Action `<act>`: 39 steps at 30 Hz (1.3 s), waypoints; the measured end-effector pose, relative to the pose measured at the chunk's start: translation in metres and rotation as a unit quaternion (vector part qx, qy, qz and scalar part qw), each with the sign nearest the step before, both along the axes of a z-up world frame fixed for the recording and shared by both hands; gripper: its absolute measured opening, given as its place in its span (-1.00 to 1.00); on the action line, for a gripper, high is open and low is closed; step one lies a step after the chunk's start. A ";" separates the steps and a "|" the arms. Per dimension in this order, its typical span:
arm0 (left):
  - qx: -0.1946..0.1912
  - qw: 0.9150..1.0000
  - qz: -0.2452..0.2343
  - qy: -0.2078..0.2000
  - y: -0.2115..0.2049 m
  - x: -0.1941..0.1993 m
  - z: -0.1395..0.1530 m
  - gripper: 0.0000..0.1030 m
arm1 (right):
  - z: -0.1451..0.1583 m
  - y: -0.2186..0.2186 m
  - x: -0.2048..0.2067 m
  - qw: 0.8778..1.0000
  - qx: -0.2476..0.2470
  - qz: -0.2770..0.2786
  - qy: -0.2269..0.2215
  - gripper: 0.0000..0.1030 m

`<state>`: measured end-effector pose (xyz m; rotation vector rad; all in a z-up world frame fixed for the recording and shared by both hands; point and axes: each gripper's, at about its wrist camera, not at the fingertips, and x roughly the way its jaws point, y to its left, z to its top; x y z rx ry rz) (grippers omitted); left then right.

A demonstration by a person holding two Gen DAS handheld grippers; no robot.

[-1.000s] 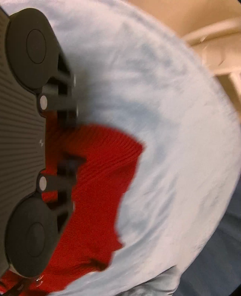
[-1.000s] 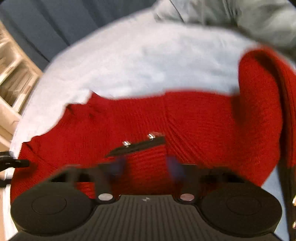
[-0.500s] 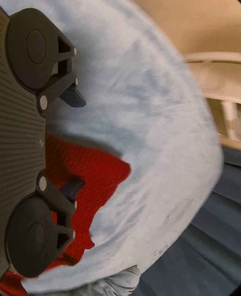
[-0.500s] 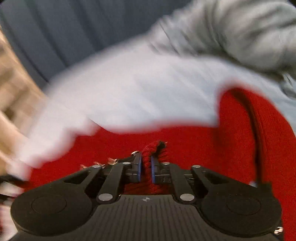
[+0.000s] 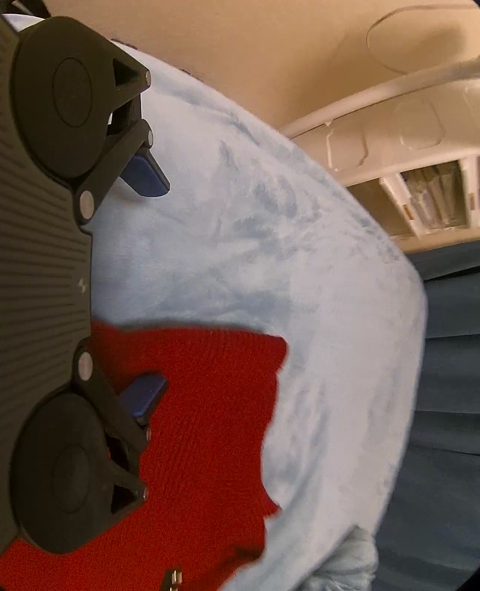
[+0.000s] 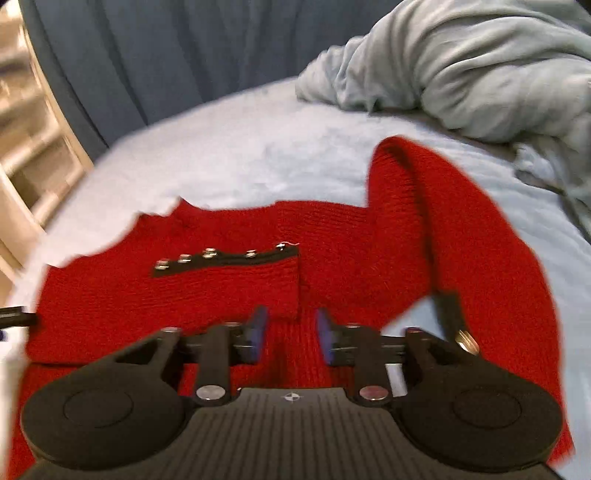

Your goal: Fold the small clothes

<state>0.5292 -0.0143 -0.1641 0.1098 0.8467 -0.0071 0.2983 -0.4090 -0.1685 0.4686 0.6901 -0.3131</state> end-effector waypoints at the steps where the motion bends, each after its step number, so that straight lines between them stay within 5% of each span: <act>1: -0.006 1.000 -0.007 -0.004 0.004 -0.017 0.009 0.99 | 0.009 0.004 -0.021 1.000 0.003 -0.003 -0.010 -0.10; 5: 0.000 1.000 -0.023 -0.021 0.016 -0.103 0.045 0.99 | 0.033 0.028 -0.110 1.000 -0.022 0.001 -0.012 0.05; 8: -0.015 1.000 -0.019 0.006 0.028 -0.173 0.058 0.99 | 0.040 0.041 -0.152 0.997 -0.069 -0.003 0.018 0.08; 12: -0.026 0.999 0.000 0.035 0.034 -0.248 0.077 0.99 | 0.055 0.046 -0.188 0.999 -0.051 -0.002 0.021 0.08; 15: -0.036 0.999 0.034 0.012 0.035 -0.286 0.102 0.99 | 0.074 0.049 -0.206 1.000 -0.022 -0.001 0.000 0.08; 21: -0.050 0.999 0.011 -0.014 0.023 -0.341 0.151 0.99 | 0.118 0.074 -0.248 0.998 0.013 0.022 -0.049 0.08; 25: -0.042 0.999 -0.003 -0.023 0.019 -0.371 0.163 0.99 | 0.142 0.087 -0.280 0.996 0.034 0.035 -0.078 0.11; 29: -0.074 0.997 0.000 -0.026 0.025 -0.400 0.172 0.99 | 0.160 0.097 -0.310 0.993 0.030 0.047 -0.104 0.15; 39: -0.062 0.997 -0.004 -0.044 0.018 -0.421 0.191 0.99 | 0.162 0.099 -0.340 0.991 0.028 0.060 -0.113 0.17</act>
